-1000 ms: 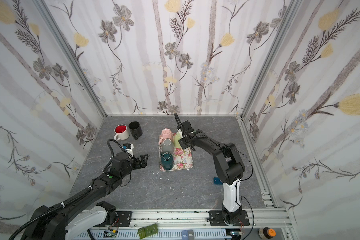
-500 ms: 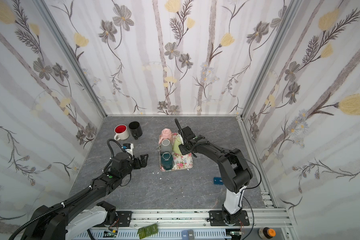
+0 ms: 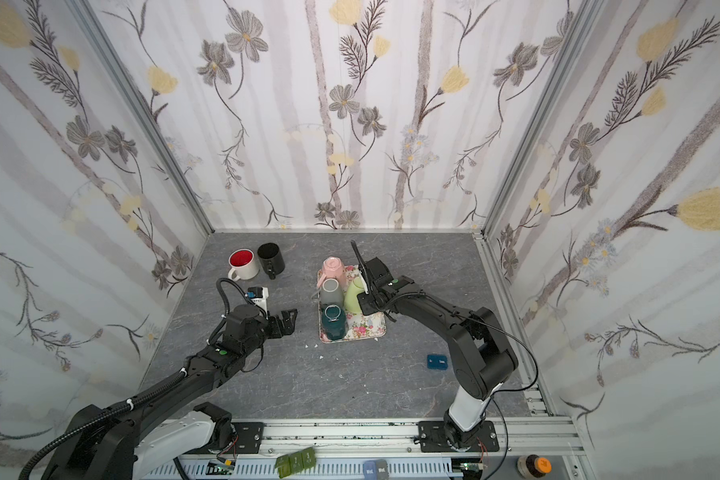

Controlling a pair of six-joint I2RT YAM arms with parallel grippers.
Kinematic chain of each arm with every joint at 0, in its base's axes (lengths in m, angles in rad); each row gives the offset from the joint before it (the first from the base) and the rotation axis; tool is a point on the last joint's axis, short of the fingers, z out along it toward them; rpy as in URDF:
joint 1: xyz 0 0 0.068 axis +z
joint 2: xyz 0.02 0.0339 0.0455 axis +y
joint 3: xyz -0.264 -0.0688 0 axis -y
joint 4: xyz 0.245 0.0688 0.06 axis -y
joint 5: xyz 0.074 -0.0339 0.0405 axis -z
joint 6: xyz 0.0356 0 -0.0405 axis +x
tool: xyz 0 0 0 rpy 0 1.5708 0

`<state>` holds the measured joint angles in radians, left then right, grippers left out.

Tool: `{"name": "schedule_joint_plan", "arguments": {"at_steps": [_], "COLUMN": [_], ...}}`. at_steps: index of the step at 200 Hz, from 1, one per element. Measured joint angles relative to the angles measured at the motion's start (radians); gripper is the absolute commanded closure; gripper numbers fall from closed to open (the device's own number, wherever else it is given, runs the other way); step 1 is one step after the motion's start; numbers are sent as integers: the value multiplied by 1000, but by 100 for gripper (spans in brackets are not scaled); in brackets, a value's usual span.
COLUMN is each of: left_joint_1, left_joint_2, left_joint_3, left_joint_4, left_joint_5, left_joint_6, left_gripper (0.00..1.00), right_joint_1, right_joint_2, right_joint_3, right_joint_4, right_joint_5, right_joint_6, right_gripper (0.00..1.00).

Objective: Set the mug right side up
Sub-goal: 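Lift the light-green mug off the tray with the right gripper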

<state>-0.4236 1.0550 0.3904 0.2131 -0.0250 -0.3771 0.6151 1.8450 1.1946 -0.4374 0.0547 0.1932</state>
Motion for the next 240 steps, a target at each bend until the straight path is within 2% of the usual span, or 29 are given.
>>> {"name": "schedule_joint_plan", "arguments": {"at_steps": [97,153,240], "left_joint_1": [0,0,0], "left_joint_2": [11,11,-32], "left_joint_3": [0,0,-28], "left_joint_4": [1,7,27], "left_joint_5": [0,0,-25], "left_joint_6": [0,0,-23], "left_gripper": [0,0,0], "right_joint_1": [-35,-51,-53], "right_joint_2": [-193,-369,-515], "right_joint_3": [-143,-228,-245], "right_joint_4": [69,153,354], "right_joint_5": [-34,-106,-236], "right_joint_6": [71,142,257], "right_gripper": [100,100,100]}}
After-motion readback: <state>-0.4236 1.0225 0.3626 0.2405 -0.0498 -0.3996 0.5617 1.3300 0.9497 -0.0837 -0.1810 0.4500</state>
